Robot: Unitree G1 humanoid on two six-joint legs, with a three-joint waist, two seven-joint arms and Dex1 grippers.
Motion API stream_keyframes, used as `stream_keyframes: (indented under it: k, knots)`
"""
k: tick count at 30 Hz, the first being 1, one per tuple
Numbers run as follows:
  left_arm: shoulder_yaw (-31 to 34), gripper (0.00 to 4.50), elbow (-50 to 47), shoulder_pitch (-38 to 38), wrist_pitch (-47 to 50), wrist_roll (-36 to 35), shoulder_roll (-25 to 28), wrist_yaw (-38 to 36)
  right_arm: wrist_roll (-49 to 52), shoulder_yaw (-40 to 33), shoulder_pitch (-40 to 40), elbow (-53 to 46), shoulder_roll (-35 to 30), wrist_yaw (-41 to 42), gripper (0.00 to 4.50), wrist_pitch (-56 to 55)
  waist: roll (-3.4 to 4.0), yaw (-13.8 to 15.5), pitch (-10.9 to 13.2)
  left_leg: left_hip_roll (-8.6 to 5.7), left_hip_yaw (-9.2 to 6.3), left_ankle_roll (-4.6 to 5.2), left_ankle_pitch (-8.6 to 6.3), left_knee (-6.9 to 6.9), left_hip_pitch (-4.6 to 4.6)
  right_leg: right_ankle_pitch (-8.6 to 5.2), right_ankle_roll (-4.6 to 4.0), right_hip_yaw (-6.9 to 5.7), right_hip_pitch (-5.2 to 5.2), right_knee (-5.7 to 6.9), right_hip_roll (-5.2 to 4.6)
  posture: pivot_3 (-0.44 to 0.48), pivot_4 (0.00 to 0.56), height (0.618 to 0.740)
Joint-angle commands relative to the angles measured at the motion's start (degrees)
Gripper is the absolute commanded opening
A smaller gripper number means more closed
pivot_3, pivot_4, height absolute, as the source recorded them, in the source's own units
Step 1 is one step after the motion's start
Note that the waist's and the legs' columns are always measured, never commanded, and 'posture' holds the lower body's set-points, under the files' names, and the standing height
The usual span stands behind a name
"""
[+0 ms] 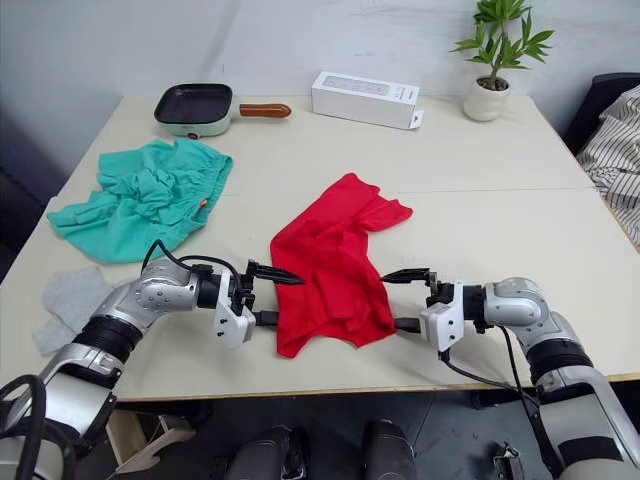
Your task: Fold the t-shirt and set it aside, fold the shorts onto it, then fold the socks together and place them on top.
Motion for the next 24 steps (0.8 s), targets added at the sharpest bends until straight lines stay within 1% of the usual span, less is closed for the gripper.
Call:
stream_keyframes:
  k: [1, 3, 4, 6, 11, 16, 17, 21, 24]
  knots:
    - [-4.92, 4.41, 1.46, 0.93, -0.42, 2.2, -2.48, -1.59, -1.74, 4.39, 1.09, 0.72, 2.49, 0.69, 4.5, 0.73, -0.02, 0.02, -0.06, 0.0, 0.0, 0.01, 0.0, 0.01, 0.02, 0.0, 0.0, -0.01, 0.02, 0.0, 0.0, 0.0, 0.15, 0.74]
    - [-5.1, 4.01, 1.96, 0.36, 0.14, 2.82, -3.1, -1.39, -1.61, 4.71, 0.97, 0.4, 2.9, 0.58, 4.5, 1.17, 0.01, 0.07, -0.14, 0.0, 0.0, 0.02, -0.01, 0.04, 0.04, 0.0, 0.0, 0.0, 0.05, -0.03, -0.01, 0.0, 0.15, 0.74]
    - [-5.13, 3.82, 2.32, 0.15, 0.37, 3.32, -3.17, -1.18, -1.32, 4.87, 1.08, 0.11, 2.99, 0.62, 4.32, 1.25, 0.0, 0.09, -0.16, 0.0, 0.0, 0.03, -0.02, 0.05, 0.04, 0.0, 0.0, 0.01, 0.05, -0.03, -0.01, 0.0, 0.15, 0.74]
    - [-4.98, 3.15, 2.77, -0.02, 1.01, 4.71, -2.97, -0.34, -1.23, 5.08, 1.4, -0.56, 2.91, 0.44, 3.88, 1.06, 0.0, 0.1, -0.16, 0.01, 0.0, 0.04, -0.02, 0.06, 0.04, 0.0, 0.0, 0.03, 0.04, -0.02, -0.02, 0.0, 0.15, 0.74]
    - [-4.85, 1.47, 2.98, -0.06, 2.0, 6.56, -2.57, 1.49, -1.56, 5.76, 2.23, -1.86, 2.33, -0.73, 2.04, 0.43, -0.01, 0.23, -0.15, 0.01, 0.0, 0.04, -0.01, 0.06, 0.03, 0.0, 0.0, 0.05, 0.02, -0.01, -0.05, 0.0, 0.15, 0.74]
    - [-4.87, 0.01, 3.65, -0.58, 2.87, 9.07, -2.65, 4.26, -2.63, 5.95, 2.64, -2.7, 1.87, -2.76, 0.3, -0.23, 0.22, 0.29, -0.27, 0.0, 0.0, 0.05, 0.0, 0.06, 0.03, 0.0, 0.0, 0.14, -0.01, 0.01, -0.1, 0.0, 0.15, 0.74]
    - [-4.92, 0.0, 3.71, -0.55, 2.92, 9.31, -2.59, 4.66, -2.65, 5.97, 2.78, -3.14, 1.68, -3.14, 0.02, -0.2, 0.29, 0.3, -0.27, 0.0, -0.01, 0.04, 0.01, 0.05, 0.03, 0.0, 0.0, 0.16, 0.0, 0.02, -0.1, 0.0, 0.15, 0.74]
    - [-4.47, 0.0, 2.9, 0.4, 3.24, 8.1, -1.51, 4.96, -1.89, 6.07, 3.81, -5.63, 0.22, -3.89, 0.02, 0.51, 0.39, 0.35, -0.26, 0.0, -0.01, -0.02, 0.02, 0.03, 0.03, 0.0, 0.0, 0.16, -0.03, 0.06, -0.11, 0.0, 0.15, 0.74]
    - [-4.22, 0.0, 0.5, 3.01, 3.85, 0.54, 0.91, 1.45, 0.38, 5.88, 5.47, -8.85, -3.03, -3.09, 0.02, 1.99, 0.42, 0.25, -0.24, 0.0, -0.01, 0.0, 0.03, 0.02, 0.02, 0.0, 0.0, 0.19, -0.06, 0.07, -0.12, 0.0, 0.15, 0.74]
